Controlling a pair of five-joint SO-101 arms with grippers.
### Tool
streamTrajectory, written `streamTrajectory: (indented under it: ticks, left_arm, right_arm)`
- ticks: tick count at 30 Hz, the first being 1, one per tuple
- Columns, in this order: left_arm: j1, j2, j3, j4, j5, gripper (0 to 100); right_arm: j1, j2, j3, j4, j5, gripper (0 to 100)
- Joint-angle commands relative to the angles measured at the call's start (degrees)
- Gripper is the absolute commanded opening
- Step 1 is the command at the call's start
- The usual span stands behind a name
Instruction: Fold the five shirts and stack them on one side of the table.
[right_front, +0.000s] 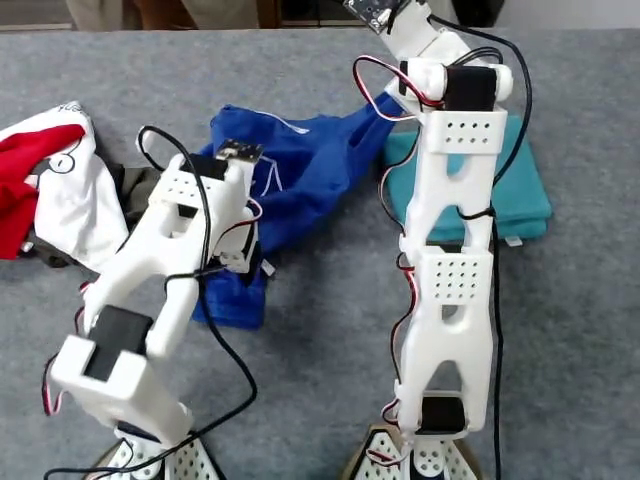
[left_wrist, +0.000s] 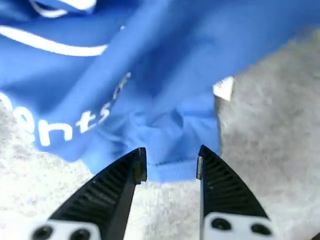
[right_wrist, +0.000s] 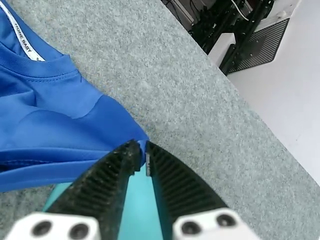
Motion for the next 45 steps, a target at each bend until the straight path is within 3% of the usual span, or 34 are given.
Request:
streamTrajectory:
  ticks: [1,5,10,14,21,26,36,45]
  left_arm:
    - [1.3,-5.1,-1.8,3.1,-1.8,17]
    - [7.6,-5.7,0.3,5.5,-1.2,17]
    - [13.9,-5.7,9.8,-4.9,5.5,17]
    - [14.0,-5.6,14.8,-13.6,10.6,18]
    - [9.5,-5.5,18.5,-19.9,13.5,17]
    - [9.4,-5.5,19.8,-17.4,13.2,17]
    - [11.7,-6.1,7.1,1.8,13.2,17]
    - [13.1,-5.6,14.4,-3.8,13.5,17]
  right_arm:
    - [0.5,-1.0,-2.1,-0.8,0.4,0.2]
    - [0.5,-1.1,-2.1,-0.8,0.4,0.2]
    - [0.5,-1.1,-2.1,-0.8,0.3,0.2]
    - [0.7,-1.1,-2.1,-1.0,0.3,0.2]
    - [0.7,-1.1,-2.1,-1.0,0.3,0.2]
    - [0.7,-1.1,-2.1,-1.0,0.3,0.2]
    - [0.4,-1.1,-2.1,-0.8,0.3,0.2]
    - [0.6,-1.1,-2.1,-0.8,0.3,0.2]
